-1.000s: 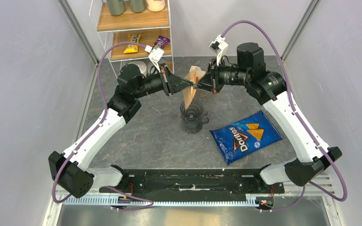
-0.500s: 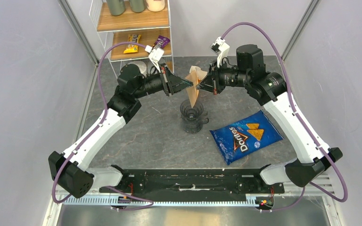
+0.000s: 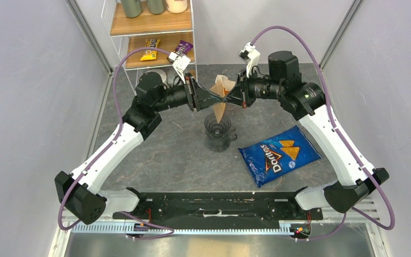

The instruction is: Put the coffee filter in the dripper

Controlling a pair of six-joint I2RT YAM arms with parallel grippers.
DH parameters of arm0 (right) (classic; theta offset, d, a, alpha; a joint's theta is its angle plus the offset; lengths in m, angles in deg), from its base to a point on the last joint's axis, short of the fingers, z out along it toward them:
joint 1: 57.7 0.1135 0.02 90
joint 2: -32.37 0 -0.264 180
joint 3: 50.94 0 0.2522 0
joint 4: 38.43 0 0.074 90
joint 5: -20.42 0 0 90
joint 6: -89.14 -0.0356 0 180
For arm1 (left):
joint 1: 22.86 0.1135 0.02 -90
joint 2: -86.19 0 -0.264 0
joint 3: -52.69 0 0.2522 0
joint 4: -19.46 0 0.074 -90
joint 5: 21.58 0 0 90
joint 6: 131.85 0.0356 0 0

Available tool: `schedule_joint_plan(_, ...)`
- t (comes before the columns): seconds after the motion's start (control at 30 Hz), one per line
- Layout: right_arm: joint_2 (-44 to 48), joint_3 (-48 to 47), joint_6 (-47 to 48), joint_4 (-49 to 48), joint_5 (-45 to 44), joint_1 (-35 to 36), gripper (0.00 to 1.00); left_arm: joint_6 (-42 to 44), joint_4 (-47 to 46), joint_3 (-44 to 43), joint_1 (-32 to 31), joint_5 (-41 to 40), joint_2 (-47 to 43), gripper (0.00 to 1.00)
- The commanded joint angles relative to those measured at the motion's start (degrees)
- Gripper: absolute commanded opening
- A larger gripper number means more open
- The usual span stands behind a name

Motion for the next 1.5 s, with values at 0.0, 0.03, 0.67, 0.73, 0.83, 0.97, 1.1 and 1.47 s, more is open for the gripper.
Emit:
schedule_joint_plan(0.0,0.90,-0.22,0.85,-2.16,2.96,0.06,0.00,2.64,2.25,-3.28,-0.82,-1.25,1.17,0.39)
schedule_joint_plan(0.03,0.83,-0.13,0.85,-2.17,3.21,0.12,0.00,2.94,2.81,-3.43,-0.91,-1.74,1.41,0.38)
schedule_joint_plan(0.67,2.53,0.81,4.28,-0.58,1.30,0.10,0.00,4.19,7.66,-3.31,-0.91,-6.63,0.77,0.02)
schedule_joint_plan(0.73,2.51,0.85,4.12,-0.30,-0.58,0.02,0.00,4.25,7.66,-3.07,-0.91,-6.49,0.53,0.02)
schedule_joint_plan(0.83,2.56,0.73,4.25,0.03,-2.84,-0.12,0.00,4.23,7.69,-2.90,-0.91,-6.13,0.33,0.02)
schedule_joint_plan(0.97,2.58,0.56,4.62,0.71,-4.48,-0.08,0.00,4.80,8.68,-2.78,-0.91,-6.52,0.06,0.02)
schedule_joint_plan(1.1,2.57,0.47,5.33,1.59,-6.08,-0.08,0.00,5.80,10.08,-2.78,-0.91,-7.61,-0.37,0.02)
schedule_joint_plan(1.47,2.54,0.17,7.91,2.81,-11.74,-0.11,0.00,5.51,10.38,-2.64,-0.91,-7.45,-0.71,0.02)
